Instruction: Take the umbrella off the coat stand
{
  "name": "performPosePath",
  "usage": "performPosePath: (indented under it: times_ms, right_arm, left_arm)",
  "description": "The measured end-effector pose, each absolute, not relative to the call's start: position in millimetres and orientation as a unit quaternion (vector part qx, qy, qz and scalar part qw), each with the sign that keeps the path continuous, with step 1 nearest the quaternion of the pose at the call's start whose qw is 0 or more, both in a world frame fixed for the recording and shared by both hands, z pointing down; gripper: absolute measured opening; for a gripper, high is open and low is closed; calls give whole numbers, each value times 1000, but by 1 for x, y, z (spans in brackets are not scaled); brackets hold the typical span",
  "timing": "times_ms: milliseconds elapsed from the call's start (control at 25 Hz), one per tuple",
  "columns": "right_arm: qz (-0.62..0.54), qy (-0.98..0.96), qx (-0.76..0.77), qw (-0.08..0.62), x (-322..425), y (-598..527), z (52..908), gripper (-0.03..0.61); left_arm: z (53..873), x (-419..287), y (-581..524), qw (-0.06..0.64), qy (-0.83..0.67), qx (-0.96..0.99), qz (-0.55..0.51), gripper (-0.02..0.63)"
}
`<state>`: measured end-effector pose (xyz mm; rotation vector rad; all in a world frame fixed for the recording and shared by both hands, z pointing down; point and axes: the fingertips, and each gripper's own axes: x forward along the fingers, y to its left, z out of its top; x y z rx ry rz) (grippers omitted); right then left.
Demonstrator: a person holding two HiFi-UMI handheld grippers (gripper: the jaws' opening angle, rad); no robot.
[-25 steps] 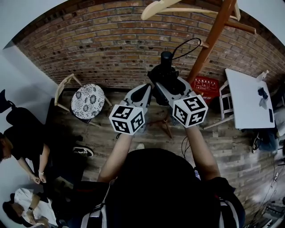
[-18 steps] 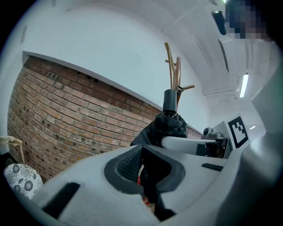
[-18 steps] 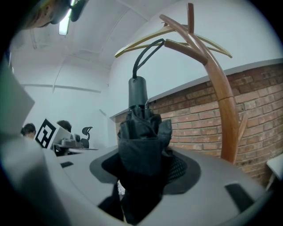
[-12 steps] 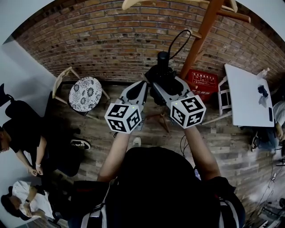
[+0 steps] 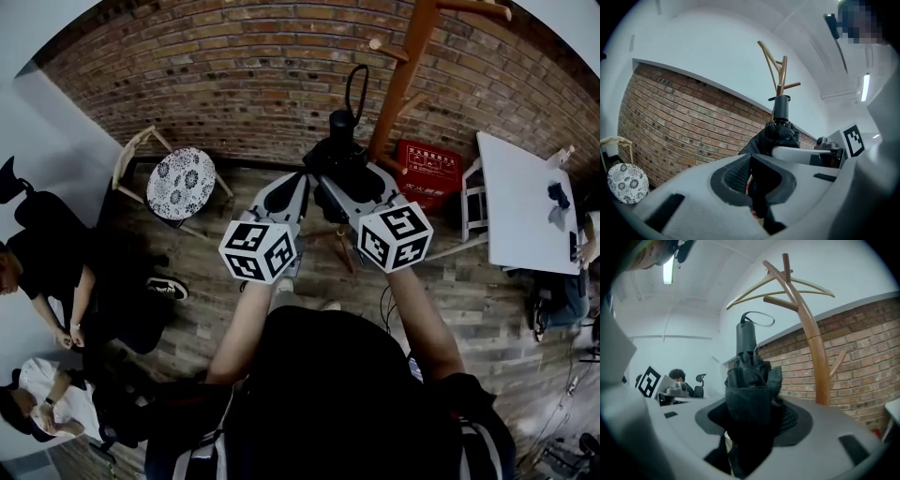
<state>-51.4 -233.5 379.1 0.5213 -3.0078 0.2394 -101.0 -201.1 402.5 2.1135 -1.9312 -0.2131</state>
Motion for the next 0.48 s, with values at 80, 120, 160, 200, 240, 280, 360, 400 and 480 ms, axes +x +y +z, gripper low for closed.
performPosePath:
  times_ms: [80,120,160,200,240,280,360,400,480]
  right_arm:
    - [81,-982,167,39,-49,-232,380,249]
    - [82,-982,166,39,-48,-231,381,248]
    - [83,-982,165,39,-48,-231,382,249]
    - [83,-982,165,39,-47,-232,382,249]
    - [85,-982,166,39,-47,-233,383,247]
    - [87,-981,167,38,-46,-233,384,249]
    - [89,-981,169,36,-46,-234,384,248]
    - [89,-981,170,36,-46,-235,385,248]
    - [85,-981,171,37,-48,-235,384,247]
  left_arm:
    - [404,-99,-198,136,-670,726,-72,17]
    - [404,-99,-197,137,-671,725,-71,18]
    - [405,-98,-197,137,-672,724,-70,18]
    - [405,-98,-196,137,-673,724,-70,18]
    - [405,-98,-196,137,-673,723,-69,17]
    - [406,-98,-195,136,-674,723,-68,17]
    - [405,-99,-193,135,-675,722,-68,17]
    - [405,-100,-192,134,-675,722,-68,17]
    - [403,-102,-190,131,-676,722,-69,17]
